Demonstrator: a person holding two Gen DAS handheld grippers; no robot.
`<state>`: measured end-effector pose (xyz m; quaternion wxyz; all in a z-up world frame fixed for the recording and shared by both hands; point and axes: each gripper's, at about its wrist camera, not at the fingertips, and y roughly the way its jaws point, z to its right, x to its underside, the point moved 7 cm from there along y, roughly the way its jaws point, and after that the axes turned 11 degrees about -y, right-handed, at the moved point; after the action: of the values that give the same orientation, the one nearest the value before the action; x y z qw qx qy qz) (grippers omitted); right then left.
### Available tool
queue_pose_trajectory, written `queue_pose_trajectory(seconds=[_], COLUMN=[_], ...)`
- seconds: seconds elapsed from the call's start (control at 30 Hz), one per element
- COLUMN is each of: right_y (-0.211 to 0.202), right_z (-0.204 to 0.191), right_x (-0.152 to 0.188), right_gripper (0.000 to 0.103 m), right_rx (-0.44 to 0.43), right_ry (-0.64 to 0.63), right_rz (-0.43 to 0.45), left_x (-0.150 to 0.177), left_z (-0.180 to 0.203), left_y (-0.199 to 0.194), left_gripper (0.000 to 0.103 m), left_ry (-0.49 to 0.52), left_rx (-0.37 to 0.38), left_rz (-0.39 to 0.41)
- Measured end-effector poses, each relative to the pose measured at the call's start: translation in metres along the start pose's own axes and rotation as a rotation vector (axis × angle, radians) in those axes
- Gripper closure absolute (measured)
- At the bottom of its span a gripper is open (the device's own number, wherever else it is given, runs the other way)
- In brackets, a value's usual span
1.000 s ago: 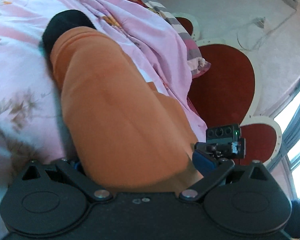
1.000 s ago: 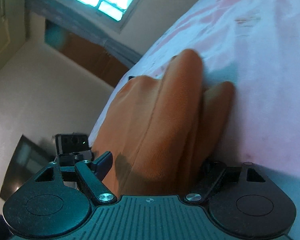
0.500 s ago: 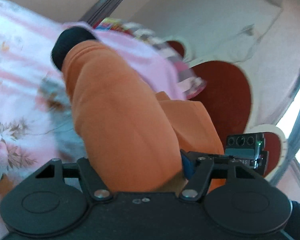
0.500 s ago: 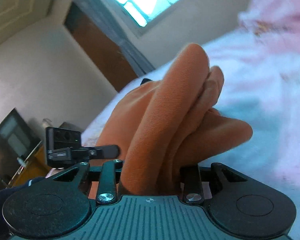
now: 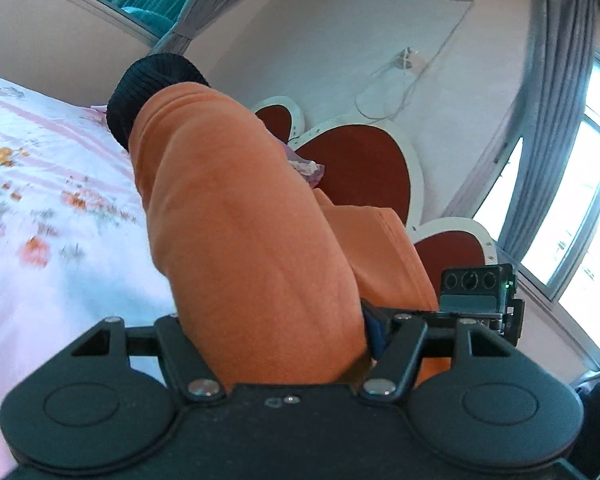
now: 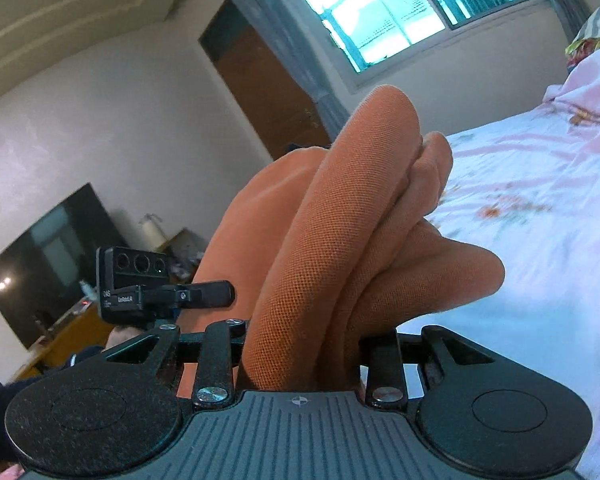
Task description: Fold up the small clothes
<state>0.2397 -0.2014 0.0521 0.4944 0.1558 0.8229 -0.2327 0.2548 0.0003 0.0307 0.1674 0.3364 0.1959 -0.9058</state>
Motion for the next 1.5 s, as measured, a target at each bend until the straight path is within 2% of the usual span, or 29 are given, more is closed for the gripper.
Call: queue_pose_trajectory(seconds=[0.1,0.2,0.4,0.73,0.87,0.97,1.03,1.07,1.1,1.17,1.2,1.3,1.4,1.47,1.5], right_y=[-0.001,0.007,0.004,0.066,0.09,0.11,0.123,0.127,0.127,0.113,0.101,0.055,0.019,0.017,0.023], right_z=[-0.026,-0.036,-0.015,0.112,0.158,0.194,0.223,0.235,0.245,0.253,0.252,0.246,0.221,0.2,0.195], right_x=[0.013,0.013,0.004,0.021,0.034,0.049,0.068,0.08,0.091,0.093,0.091,0.084,0.072,0.074,0.081], right_gripper=[0.071,0.071,0.071,0.071,0.071,0.071,0.071,0.065,0.06,0.055,0.05,0.048,0.048,0.048,0.048], right_rx=[-0.015,-0.03,-0.041,-0.03,-0.011,0.021,0.084,0.085,0.06,0.051,0.064,0.121,0.071,0.064,0.096], right_ry=[0.008,0.015,0.022,0.212,0.276,0.347,0.414,0.47,0.527,0.547,0.526,0.428,0.394,0.343,0.324], right_rz=[-0.001,0.001,0.008,-0.046,-0.086,-0.124,-0.166,-0.187,-0.197,-0.172,-0.166,-0.152,-0.09,-0.11,-0.148], left_x=[0.016,0.015,-0.01,-0.029,-0.031,-0.03,-0.023,-0.021,-0.019,-0.017,-0.016,-0.011,0.001,0.013,0.015], left_z=[0.01,0.015,0.002,-0.117,-0.16,-0.195,-0.22,-0.23,-0.238,-0.238,-0.233,-0.207,-0.178,-0.164,-0.163], left_y=[-0.023,-0.033,-0.02,0.048,0.076,0.095,0.107,0.108,0.105,0.093,0.08,0.04,0.018,0.023,0.025], left_gripper=[0.038,0.038,0.038,0.038,0.038,0.038,0.035,0.031,0.03,0.025,0.023,0.012,0.011,0.011,0.011], left_ry=[-0.013,-0.015,-0.005,-0.204,-0.25,-0.303,-0.341,-0.375,-0.408,-0.407,-0.4,-0.329,-0.262,-0.218,-0.216], left_rx=[-0.013,-0.018,-0.018,-0.06,-0.097,-0.159,-0.214,-0.219,-0.192,-0.182,-0.191,-0.215,-0.244,-0.288,-0.322], left_rz=[0.007,0.022,0.024,-0.012,-0.06,-0.103,-0.141,-0.143,-0.141,-0.129,-0.123,-0.094,-0.073,-0.091,-0.081])
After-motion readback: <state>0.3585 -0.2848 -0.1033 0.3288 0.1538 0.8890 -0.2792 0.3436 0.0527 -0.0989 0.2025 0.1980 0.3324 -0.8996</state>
